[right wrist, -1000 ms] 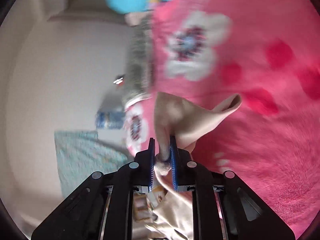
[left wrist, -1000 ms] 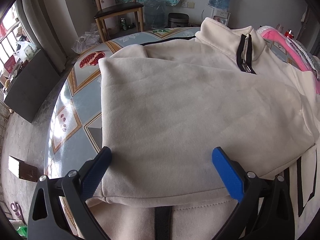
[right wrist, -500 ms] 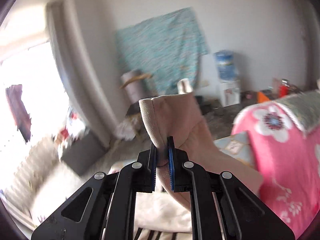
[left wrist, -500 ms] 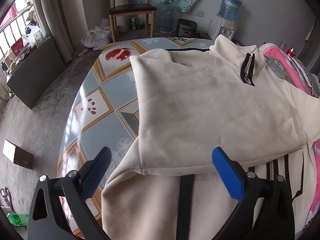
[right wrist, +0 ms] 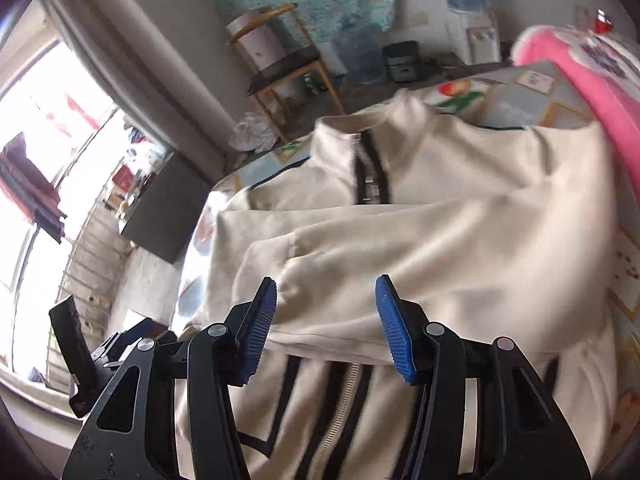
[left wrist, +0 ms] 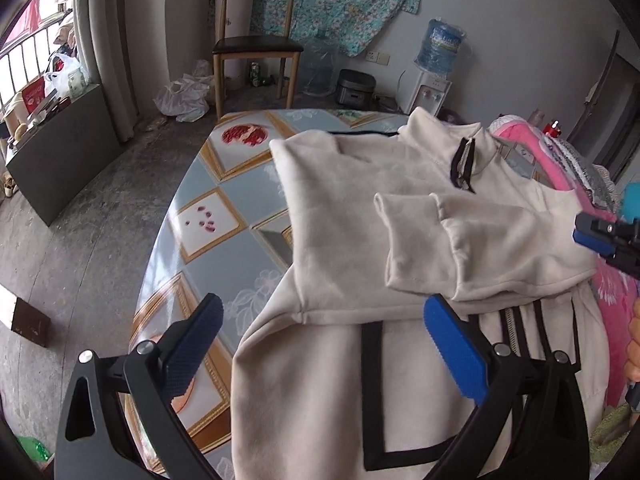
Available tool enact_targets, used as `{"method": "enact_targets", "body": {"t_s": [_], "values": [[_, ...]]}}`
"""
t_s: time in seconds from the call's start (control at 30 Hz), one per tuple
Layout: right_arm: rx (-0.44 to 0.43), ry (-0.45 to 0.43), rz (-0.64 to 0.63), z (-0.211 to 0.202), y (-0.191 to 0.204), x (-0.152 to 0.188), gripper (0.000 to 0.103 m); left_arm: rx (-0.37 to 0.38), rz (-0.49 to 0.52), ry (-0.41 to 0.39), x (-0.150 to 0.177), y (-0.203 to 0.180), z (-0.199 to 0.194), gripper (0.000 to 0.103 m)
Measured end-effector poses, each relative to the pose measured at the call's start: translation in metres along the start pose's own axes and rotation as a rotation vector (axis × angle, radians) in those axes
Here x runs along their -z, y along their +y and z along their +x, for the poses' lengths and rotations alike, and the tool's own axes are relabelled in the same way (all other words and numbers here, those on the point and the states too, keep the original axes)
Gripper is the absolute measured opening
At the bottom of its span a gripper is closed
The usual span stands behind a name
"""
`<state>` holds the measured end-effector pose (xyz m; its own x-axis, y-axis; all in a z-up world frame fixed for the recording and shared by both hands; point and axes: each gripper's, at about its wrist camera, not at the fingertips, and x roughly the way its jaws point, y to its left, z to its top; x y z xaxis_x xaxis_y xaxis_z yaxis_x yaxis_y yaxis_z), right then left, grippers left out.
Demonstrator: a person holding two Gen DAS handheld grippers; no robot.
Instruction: Fold large clothes
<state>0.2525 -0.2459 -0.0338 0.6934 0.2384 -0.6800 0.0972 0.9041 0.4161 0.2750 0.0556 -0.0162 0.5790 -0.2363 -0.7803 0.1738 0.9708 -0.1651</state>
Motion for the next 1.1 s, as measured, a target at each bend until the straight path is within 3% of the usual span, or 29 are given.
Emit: {"method": "enact_targets", "body": {"t_s": [0.17, 0.27, 0.33, 0.47, 0.53, 0.57, 0.63, 0.7, 0.83, 0.93, 1.03, 1.1], "values": [[0.107, -0.051, 0.175, -0.039, -0.095, 0.015, 0.052, 0.102, 0.009, -0.013, -0.033, -0.026, 0.019, 0.098], [0.131, -0.046, 0.240, -0.053, -0.130, 0.035, 0.052, 0.156, -0.004, 0.034, -0.049, -0.040, 0.047, 0.085], [0.135, -0.039, 0.250, -0.053, -0.138, 0.048, 0.052, 0.159, -0.007, 0.068, -0.056, -0.046, 0.066, 0.071], [0.137, -0.028, 0.252, -0.050, -0.142, 0.071, 0.052, 0.122, 0.014, 0.173, -0.056, -0.055, 0.105, 0.053], [0.128, -0.036, 0.248, -0.050, -0.139, 0.078, 0.052, 0.068, 0.032, 0.207, -0.052, -0.058, 0.118, 0.042], [0.116, -0.039, 0.247, -0.050, -0.138, 0.080, 0.052, 0.053, 0.037, 0.187, -0.050, -0.059, 0.117, 0.040], [0.108, -0.043, 0.253, -0.050, -0.137, 0.082, 0.052, 0.039, 0.034, 0.169, -0.048, -0.062, 0.116, 0.016], [0.109, -0.049, 0.251, -0.050, -0.137, 0.081, 0.052, 0.015, 0.033, 0.133, -0.047, -0.061, 0.112, 0.005], [0.126, -0.056, 0.236, -0.051, -0.139, 0.075, 0.052, 0.029, 0.048, 0.023, -0.054, -0.061, 0.077, 0.004], [0.140, -0.051, 0.225, -0.051, -0.141, 0.073, 0.052, -0.018, 0.063, -0.085, -0.065, -0.059, 0.039, 0.004], [0.155, -0.043, 0.220, -0.049, -0.146, 0.073, 0.051, -0.034, 0.021, -0.089, -0.072, -0.044, 0.028, 0.004], [0.163, -0.040, 0.222, -0.048, -0.148, 0.073, 0.051, -0.101, 0.027, -0.060, -0.066, -0.036, 0.038, 0.004]]}}
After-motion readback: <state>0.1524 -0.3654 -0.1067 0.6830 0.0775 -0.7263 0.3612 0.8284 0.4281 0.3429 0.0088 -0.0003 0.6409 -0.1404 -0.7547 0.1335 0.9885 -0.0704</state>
